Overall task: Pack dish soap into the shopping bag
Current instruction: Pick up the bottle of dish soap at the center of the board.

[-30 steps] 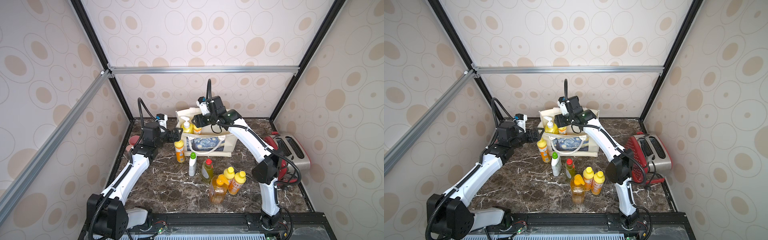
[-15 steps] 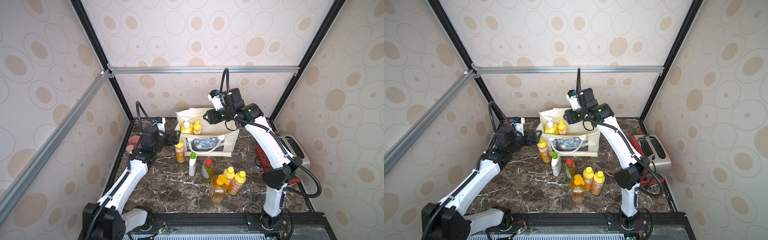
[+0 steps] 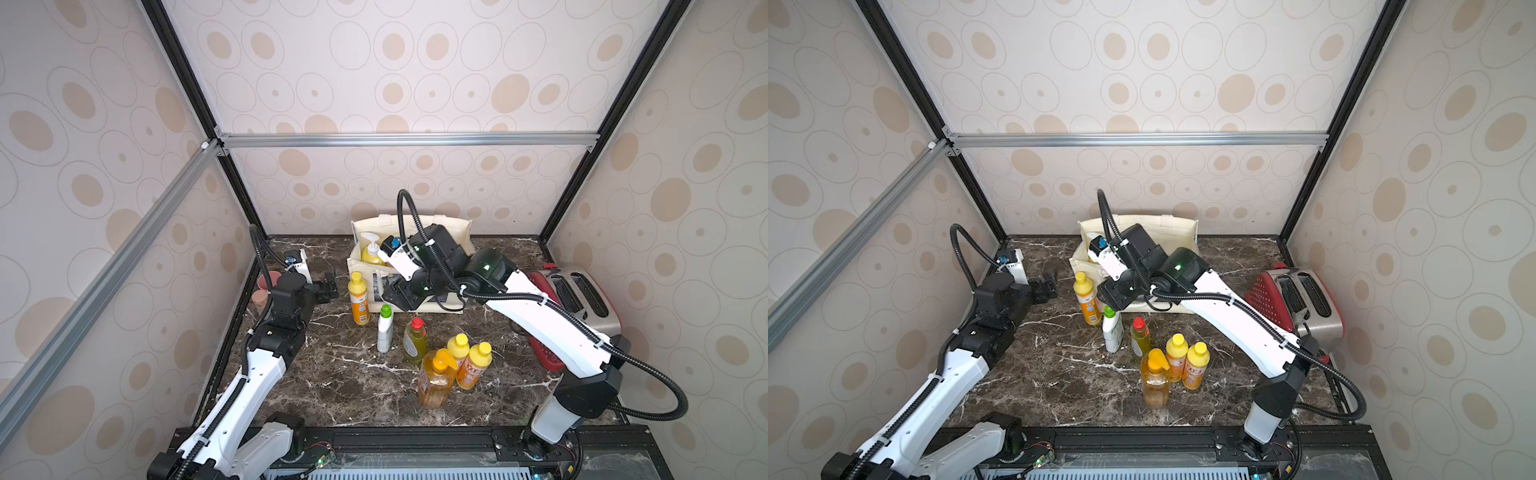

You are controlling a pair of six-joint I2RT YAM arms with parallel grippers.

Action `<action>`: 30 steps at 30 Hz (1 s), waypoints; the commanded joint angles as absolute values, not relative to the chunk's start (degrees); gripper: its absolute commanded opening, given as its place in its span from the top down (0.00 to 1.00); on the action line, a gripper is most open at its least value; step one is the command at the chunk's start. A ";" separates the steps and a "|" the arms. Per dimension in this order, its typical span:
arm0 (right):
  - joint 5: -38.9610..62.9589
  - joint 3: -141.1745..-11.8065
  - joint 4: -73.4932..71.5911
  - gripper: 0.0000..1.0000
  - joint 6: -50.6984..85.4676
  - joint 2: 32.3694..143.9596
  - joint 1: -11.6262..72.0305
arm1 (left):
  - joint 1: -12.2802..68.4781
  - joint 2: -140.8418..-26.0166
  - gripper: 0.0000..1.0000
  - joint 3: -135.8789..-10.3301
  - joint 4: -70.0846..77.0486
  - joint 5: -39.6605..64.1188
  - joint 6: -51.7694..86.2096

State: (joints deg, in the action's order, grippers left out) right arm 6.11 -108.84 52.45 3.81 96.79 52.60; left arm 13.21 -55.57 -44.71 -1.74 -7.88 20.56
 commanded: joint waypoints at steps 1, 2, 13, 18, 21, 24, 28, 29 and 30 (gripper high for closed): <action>5.00 -107.23 44.69 0.41 6.05 97.99 53.44 | 12.43 -53.00 0.03 -44.19 0.35 -10.54 20.48; 5.10 -107.27 43.86 0.40 6.10 98.91 53.60 | 12.08 -52.60 0.03 -43.93 0.36 -10.48 20.70; -0.70 -119.13 43.83 0.31 3.88 112.77 54.84 | 7.64 -53.17 0.03 -42.63 1.60 -4.14 23.40; -4.56 -122.40 43.48 0.27 4.42 117.47 55.03 | 7.60 -53.44 0.03 -42.90 1.23 -3.69 22.92; -7.50 -122.78 42.44 0.23 4.86 119.27 55.20 | 7.60 -53.62 0.03 -42.98 1.19 -3.21 22.51; -9.68 -122.70 41.48 0.21 5.14 120.85 55.30 | 7.62 -54.04 0.03 -43.09 1.19 -2.86 22.32; -9.71 -122.70 40.15 0.20 5.30 122.31 55.37 | 7.63 -54.70 0.03 -43.18 1.54 -1.81 22.33; -9.43 -122.75 39.78 0.20 5.27 122.64 55.35 | 7.60 -54.83 0.03 -43.16 1.58 -1.65 22.32; -9.27 -122.85 39.46 0.20 5.41 123.02 55.37 | 7.56 -54.90 0.03 -43.21 1.67 -1.47 22.32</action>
State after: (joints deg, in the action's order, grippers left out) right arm -7.92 -121.30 40.86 4.93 121.47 55.09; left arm 7.77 -54.74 -42.00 0.40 -2.59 22.70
